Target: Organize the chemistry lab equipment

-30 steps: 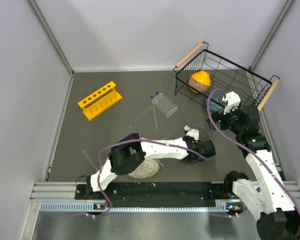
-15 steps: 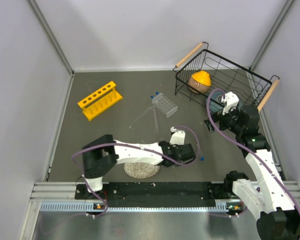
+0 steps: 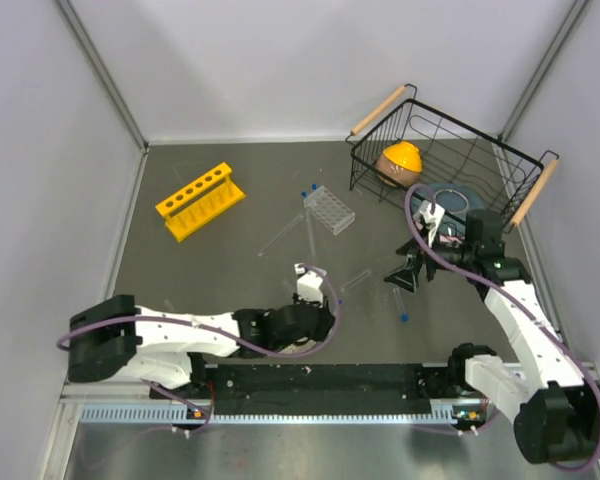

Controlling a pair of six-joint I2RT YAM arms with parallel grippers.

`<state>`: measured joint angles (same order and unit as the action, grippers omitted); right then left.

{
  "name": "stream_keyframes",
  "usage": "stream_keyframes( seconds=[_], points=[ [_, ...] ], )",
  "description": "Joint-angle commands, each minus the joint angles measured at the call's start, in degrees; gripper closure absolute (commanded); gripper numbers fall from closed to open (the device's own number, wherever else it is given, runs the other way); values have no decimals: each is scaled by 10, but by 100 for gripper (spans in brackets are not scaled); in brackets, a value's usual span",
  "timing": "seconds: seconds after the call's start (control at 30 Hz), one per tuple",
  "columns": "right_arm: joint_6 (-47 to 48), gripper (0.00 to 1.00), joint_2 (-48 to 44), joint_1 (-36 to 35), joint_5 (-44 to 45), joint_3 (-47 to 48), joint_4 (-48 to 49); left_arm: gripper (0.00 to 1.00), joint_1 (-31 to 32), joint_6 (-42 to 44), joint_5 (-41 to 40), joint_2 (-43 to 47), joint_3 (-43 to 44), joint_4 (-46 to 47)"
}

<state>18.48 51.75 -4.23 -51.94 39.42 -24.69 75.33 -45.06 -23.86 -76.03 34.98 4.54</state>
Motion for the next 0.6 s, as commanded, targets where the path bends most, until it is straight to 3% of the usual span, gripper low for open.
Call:
stream_keyframes(
  seconds=[0.0, 0.17, 0.3, 0.57],
  points=[
    [26, 1, 51, -19, -195, 67, -61, 94, 2, 78, 35, 83, -91, 206],
    [-1, 2, 125, -134, -159, 146, -135, 94, 2, 105, 57, 148, -141, 244],
    [-87, 5, 189, -229, -59, 209, -135, 95, 3, 105, 68, 175, -152, 247],
    [-137, 16, 272, -290, -26, 240, -135, 96, 2, 98, 57, 236, -181, 258]
  ],
)
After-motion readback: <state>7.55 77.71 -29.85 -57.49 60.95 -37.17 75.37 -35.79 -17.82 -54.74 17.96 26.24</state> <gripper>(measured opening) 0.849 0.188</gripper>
